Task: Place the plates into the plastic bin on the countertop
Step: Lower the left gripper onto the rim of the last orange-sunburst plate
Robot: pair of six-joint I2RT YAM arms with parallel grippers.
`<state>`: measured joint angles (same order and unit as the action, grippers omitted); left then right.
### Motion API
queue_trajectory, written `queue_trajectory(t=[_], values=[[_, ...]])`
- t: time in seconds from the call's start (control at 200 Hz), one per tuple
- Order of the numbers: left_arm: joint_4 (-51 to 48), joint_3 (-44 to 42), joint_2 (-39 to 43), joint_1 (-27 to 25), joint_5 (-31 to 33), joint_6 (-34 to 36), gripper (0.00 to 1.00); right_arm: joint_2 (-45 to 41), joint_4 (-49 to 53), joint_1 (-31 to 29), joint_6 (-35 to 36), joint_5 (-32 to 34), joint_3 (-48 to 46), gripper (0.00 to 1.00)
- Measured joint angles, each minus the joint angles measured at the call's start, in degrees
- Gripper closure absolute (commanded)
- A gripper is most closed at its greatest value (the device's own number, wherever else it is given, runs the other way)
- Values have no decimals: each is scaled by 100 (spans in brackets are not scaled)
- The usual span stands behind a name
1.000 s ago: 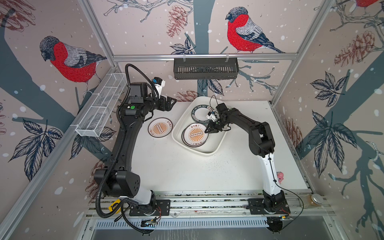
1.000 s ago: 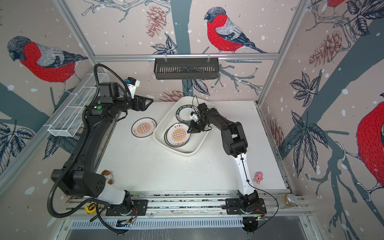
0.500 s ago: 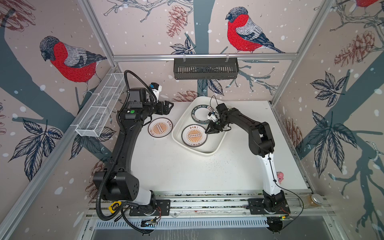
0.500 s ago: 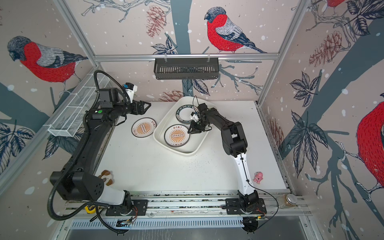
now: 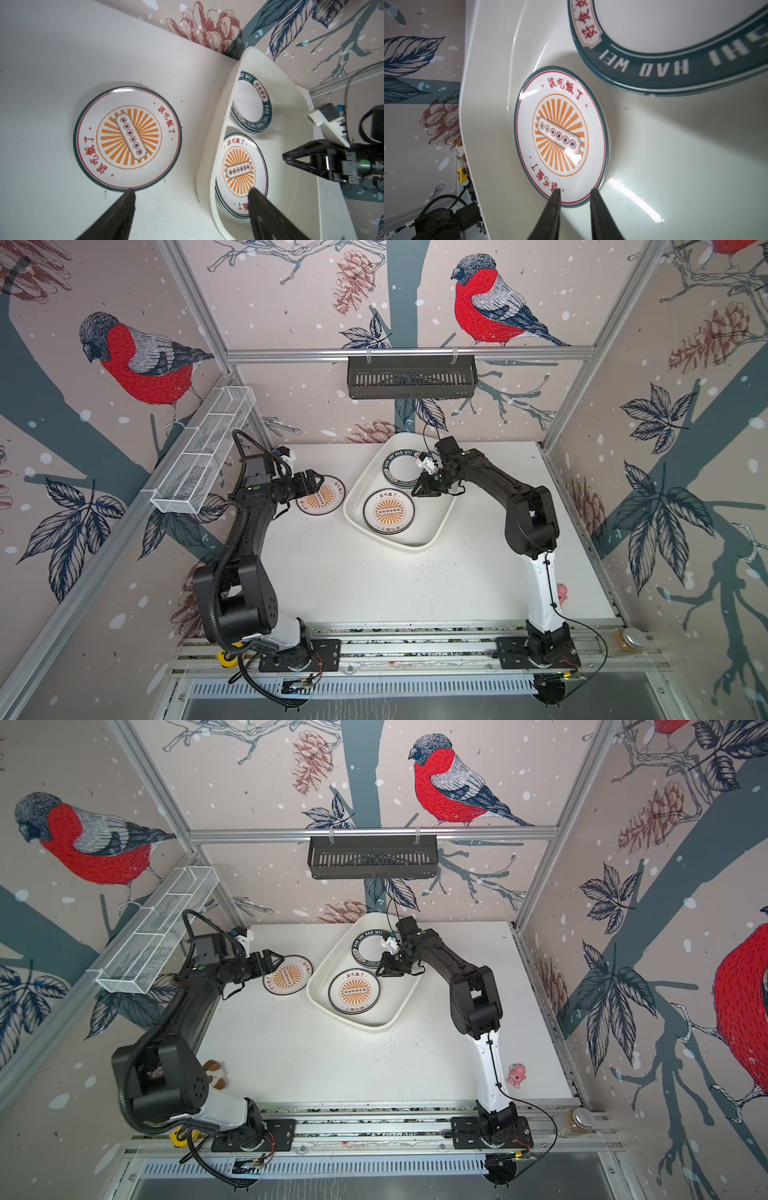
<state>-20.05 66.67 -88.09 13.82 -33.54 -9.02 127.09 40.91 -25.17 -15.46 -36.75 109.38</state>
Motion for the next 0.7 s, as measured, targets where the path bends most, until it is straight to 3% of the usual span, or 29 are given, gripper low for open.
queue_trajectory(t=[0.29,0.701], values=[[57,55,-1075,496,-485,98,20,-922,-817,-90,-398,90,-973,73],[190,131,-1631,776,-339,459,27,-1482,-1558,-111,-579,109,-1788,73]])
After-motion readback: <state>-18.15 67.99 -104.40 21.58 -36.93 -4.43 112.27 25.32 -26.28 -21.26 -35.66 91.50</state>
